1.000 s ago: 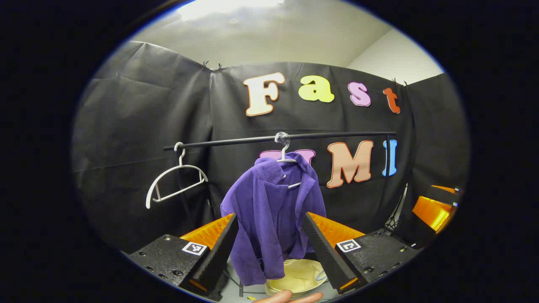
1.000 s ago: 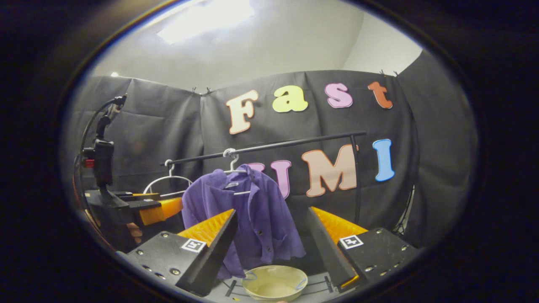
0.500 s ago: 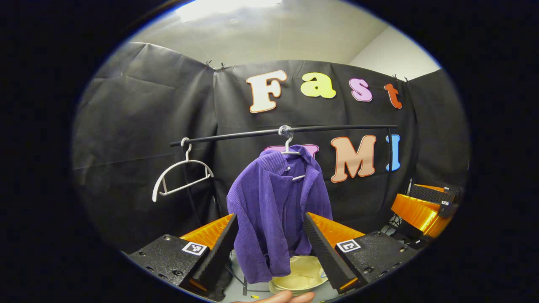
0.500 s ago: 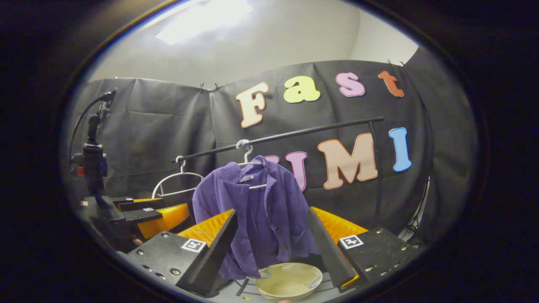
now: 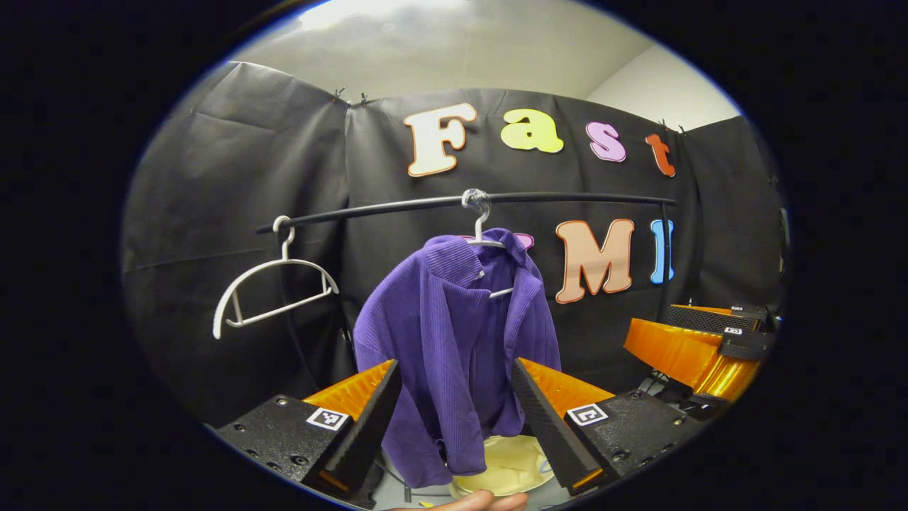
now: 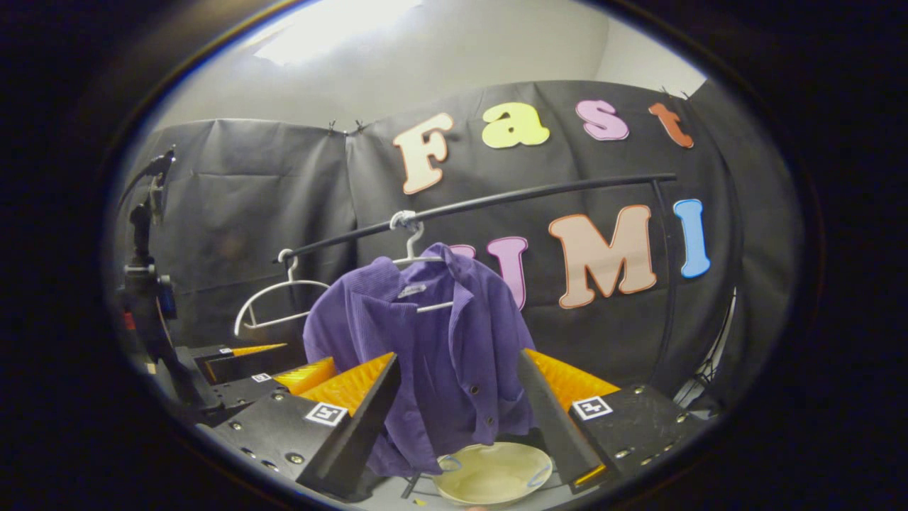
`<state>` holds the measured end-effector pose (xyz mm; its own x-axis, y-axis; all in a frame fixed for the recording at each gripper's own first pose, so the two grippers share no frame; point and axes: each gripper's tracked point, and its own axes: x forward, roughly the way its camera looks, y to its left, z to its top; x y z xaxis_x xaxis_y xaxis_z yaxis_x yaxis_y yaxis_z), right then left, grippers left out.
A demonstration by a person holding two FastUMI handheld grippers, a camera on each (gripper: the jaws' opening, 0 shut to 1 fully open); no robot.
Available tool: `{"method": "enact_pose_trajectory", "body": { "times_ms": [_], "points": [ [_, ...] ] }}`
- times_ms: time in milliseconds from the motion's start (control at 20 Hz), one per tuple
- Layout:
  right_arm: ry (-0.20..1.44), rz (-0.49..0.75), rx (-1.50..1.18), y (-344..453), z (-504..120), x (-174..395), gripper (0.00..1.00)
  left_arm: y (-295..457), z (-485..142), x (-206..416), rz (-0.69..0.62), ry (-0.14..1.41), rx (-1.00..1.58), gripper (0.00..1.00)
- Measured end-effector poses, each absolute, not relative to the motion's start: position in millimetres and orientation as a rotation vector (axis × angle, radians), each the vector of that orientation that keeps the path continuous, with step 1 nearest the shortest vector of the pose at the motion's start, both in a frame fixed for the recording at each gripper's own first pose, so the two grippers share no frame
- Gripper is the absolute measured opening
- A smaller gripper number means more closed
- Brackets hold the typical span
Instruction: Grasp the clothes on the hanger with both hands and then place them into the laundry hamper below.
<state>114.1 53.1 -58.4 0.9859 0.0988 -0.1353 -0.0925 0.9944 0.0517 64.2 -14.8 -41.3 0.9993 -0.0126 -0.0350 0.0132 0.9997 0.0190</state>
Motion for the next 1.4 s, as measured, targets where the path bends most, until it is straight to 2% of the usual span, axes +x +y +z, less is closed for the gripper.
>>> {"method": "enact_pose_trajectory", "body": {
  "times_ms": [150,200,250,550,600,700,750,800,850,900,1000,1100,1150,1250,1350,1400],
  "points": [
    [0.179,0.092,0.046,52,-75,142,0.94,-13,-57,88,0.001,0.038,0.020,0.99],
    [0.195,0.096,0.051,54,-83,149,0.94,-13,-63,95,0.002,0.049,0.019,0.99],
    [0.207,0.092,0.056,54,-88,158,0.99,-12,-68,101,0.002,0.051,0.018,0.99],
    [0.249,0.114,0.063,67,-111,203,0.99,-1,-86,141,0.025,0.052,0.029,0.99],
    [0.257,0.117,0.060,68,-114,210,0.99,0,-88,147,0.027,0.055,0.026,0.96],
    [0.268,0.118,0.055,70,-120,224,0.99,-3,-94,156,0.028,0.061,0.024,0.99],
    [0.274,0.121,0.054,72,-124,232,0.99,-4,-99,160,0.031,0.069,0.021,0.96],
    [0.283,0.125,0.050,72,-129,239,0.94,-3,-103,165,0.040,0.075,0.020,0.99],
    [0.296,0.130,0.043,73,-134,247,0.94,-2,-108,169,0.051,0.085,0.020,0.96],
    [0.304,0.137,0.035,75,-138,255,0.99,-3,-110,173,0.059,0.088,0.020,0.96],
    [0.305,0.147,0.027,81,-142,275,0.99,0,-109,183,0.083,0.078,0.031,0.95],
    [0.298,0.149,0.004,84,-146,294,0.99,-1,-105,190,0.073,0.053,0.028,0.92],
    [0.294,0.131,-0.015,80,-148,306,0.94,-1,-107,194,0.071,0.060,0.023,0.84],
    [0.296,0.100,-0.027,73,-151,328,0.98,2,-109,199,0.076,0.074,0.018,0.69],
    [0.308,0.082,-0.006,64,-153,346,0.99,2,-109,203,0.069,0.080,0.010,0.61],
    [0.305,0.073,0.009,59,-154,354,0.94,2,-108,205,0.060,0.081,0.007,0.55]
  ]
}}
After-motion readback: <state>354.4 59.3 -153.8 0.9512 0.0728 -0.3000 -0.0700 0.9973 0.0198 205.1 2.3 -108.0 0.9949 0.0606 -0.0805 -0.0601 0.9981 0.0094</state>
